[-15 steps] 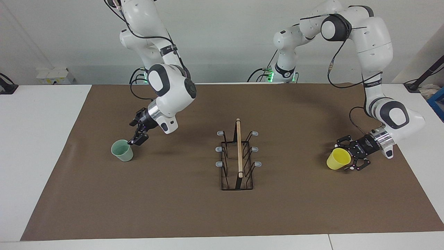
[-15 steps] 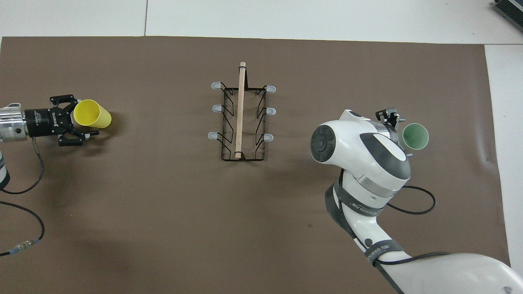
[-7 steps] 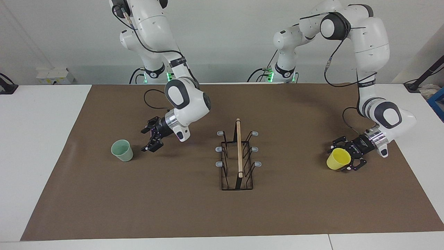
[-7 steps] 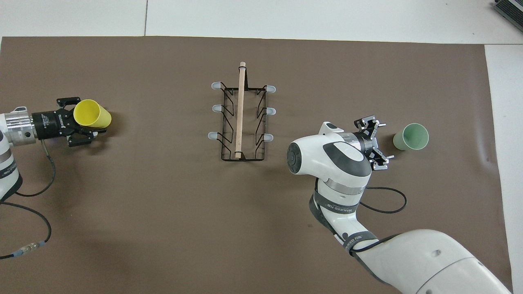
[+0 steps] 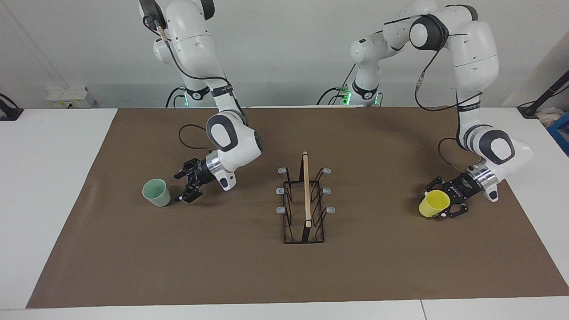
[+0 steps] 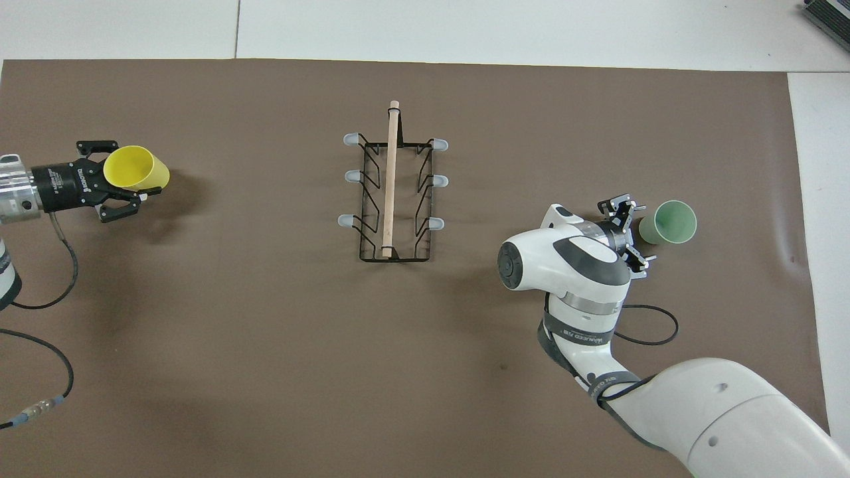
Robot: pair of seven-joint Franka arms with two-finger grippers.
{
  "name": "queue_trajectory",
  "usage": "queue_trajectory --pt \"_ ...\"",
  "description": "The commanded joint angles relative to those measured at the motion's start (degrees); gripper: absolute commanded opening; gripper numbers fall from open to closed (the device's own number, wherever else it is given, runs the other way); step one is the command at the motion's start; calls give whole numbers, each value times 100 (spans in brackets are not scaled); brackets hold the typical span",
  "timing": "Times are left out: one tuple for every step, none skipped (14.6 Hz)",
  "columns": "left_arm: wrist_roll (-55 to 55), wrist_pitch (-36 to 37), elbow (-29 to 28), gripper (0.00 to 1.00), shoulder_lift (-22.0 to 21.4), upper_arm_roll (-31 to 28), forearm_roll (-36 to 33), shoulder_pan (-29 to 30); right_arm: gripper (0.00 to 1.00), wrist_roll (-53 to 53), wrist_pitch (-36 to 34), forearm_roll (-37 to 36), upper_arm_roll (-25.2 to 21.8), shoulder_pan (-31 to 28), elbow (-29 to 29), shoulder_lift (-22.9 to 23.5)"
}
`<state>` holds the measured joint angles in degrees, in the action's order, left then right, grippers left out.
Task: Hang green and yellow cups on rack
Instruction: 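Lift the yellow cup with the left gripper while the right gripper lifts the green cup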
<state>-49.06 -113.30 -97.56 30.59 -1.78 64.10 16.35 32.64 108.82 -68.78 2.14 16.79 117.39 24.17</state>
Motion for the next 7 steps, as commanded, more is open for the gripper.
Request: queue_trajectory --pt "20 -402 -114 15 -517 -112 -335 -385 100 -328 192 -310 32 -97 302 -114" --pt "46 -412 -114 14 -641 -112 -598 -491 100 -372 279 -459 32 -140 363 -123" --pt "55 -412 -132 12 -807 -112 -800 -553 100 -398 332 -634 32 -184 425 -132" --pt "63 -438 -149 6 -983 -112 -1055 -693 100 -442 411 -784 32 -237 495 -141" --pt "46 -552 -149 5 -1159 -121 -1432 -912 100 -486 490 -907 32 -263 548 -141" --pt "-15 -709 -193 2 -1378 -121 -1844 -1097 100 -487 517 -1030 32 -316 574 -141" --pt "-50 -833 -280 0 -1554 -130 -2214 -1351 100 -487 578 -1154 32 -377 583 -141"
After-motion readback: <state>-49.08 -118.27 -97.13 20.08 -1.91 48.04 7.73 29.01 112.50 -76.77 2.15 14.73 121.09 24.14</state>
